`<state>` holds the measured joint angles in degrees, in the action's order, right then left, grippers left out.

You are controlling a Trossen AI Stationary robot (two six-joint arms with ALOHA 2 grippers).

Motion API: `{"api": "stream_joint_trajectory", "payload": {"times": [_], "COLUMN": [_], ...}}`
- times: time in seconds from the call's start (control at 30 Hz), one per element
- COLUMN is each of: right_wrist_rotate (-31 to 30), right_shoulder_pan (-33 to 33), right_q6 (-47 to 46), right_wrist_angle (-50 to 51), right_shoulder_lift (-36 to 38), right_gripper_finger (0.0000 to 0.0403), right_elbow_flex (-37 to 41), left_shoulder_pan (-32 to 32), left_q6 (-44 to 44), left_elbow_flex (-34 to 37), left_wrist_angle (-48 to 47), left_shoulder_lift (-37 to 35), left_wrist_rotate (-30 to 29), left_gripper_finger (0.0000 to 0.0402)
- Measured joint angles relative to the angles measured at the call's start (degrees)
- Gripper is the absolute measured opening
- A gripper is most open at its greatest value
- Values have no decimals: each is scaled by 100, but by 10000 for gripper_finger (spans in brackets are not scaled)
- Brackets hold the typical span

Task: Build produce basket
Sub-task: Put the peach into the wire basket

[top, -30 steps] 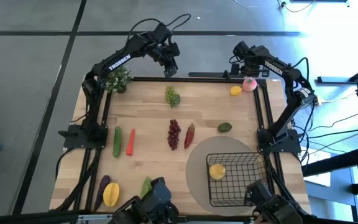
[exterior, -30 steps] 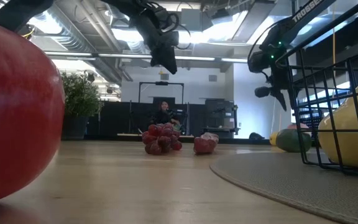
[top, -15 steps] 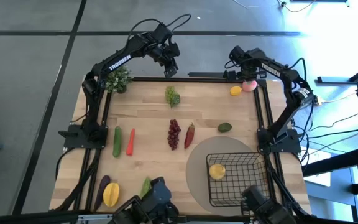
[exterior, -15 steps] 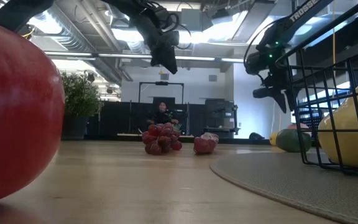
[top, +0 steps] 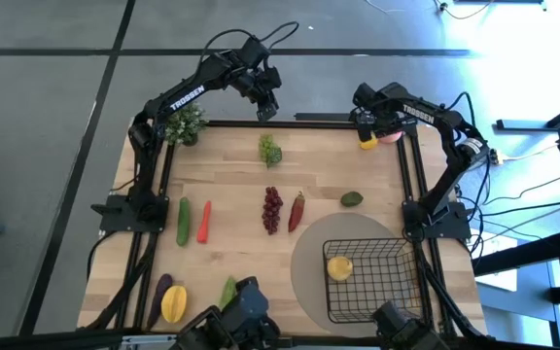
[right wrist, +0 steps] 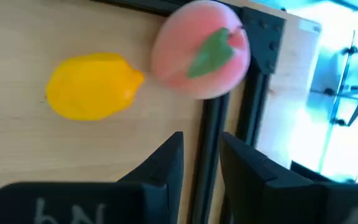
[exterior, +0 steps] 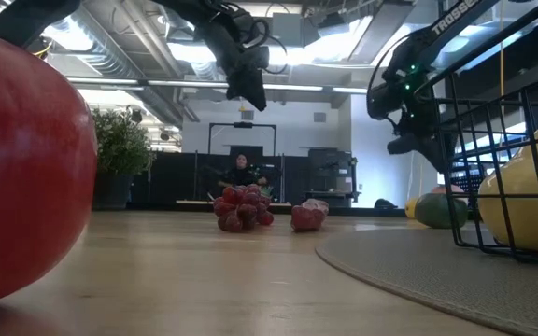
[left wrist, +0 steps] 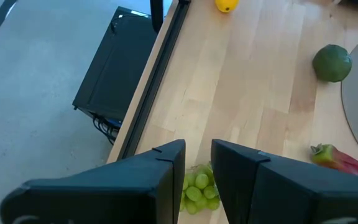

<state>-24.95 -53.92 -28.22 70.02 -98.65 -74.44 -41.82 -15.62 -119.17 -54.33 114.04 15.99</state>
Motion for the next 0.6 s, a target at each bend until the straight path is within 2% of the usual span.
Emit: {"api": "stream_joint_trajectory", "payload": {"times": [0.2,0.43,0.6], "right_wrist_rotate": [-545,-564,-922], "right_shoulder_pan": [128,126,146], "right_q6": [173,181,308], "right_wrist_angle": [-486,-960,-1248], "right_shoulder_lift": [-2,-2,-2], "right_gripper_finger": [96,96,96], "right_elbow_flex": [327,658,847], "left_shoulder_pan": [0,0,0], "left_q6": [50,174,185], "left_elbow_flex": [0,0,0], "left_wrist_angle": [-2,-2,-2], "left_shoulder_lift": [0,0,0], "left_wrist_rotate": [-4,-7,-7], "left_gripper_finger": [67,67,67]}}
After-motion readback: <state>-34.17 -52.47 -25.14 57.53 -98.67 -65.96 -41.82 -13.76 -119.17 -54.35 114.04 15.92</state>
